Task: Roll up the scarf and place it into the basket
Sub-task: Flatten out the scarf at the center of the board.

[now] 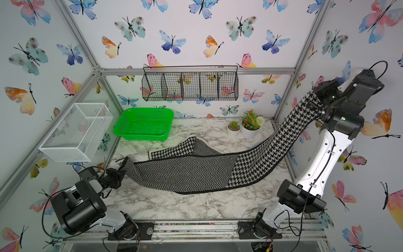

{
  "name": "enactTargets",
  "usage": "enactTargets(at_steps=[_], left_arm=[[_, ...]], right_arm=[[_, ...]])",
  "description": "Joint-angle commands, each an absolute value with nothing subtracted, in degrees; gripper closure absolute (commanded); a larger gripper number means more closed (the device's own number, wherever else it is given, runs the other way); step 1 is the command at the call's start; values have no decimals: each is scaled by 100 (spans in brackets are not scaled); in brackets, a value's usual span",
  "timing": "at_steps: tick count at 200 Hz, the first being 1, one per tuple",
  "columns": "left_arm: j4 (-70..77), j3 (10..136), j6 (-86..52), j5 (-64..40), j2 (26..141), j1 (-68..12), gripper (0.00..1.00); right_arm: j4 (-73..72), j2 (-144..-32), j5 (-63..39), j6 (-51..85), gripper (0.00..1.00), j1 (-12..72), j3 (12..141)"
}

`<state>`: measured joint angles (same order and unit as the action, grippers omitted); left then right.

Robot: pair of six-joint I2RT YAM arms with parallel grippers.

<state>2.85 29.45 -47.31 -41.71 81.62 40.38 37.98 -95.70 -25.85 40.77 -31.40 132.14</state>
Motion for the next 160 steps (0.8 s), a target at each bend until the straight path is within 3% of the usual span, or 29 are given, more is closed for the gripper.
enactTargets(at_steps=[1,74,114,160], left_arm=[[-79,3022,-4589,-4385,7700,4033,100],[-1211,3059,-4137,-4270,6788,4050,100],[-1763,2990,-3871,-4297,6334,4447,100],[-3081,3473,-3674,-3072,5673,4687,100]], right_arm=[[3552,-9508,-2610,3946,99,-3104,13241],[3608,-9613,-2553,3867,99,-3103,13271],[3593,-9685,-2507,3876,99,-3103,13372],[3595,-9755,-2492,3855,99,-3103,13385]])
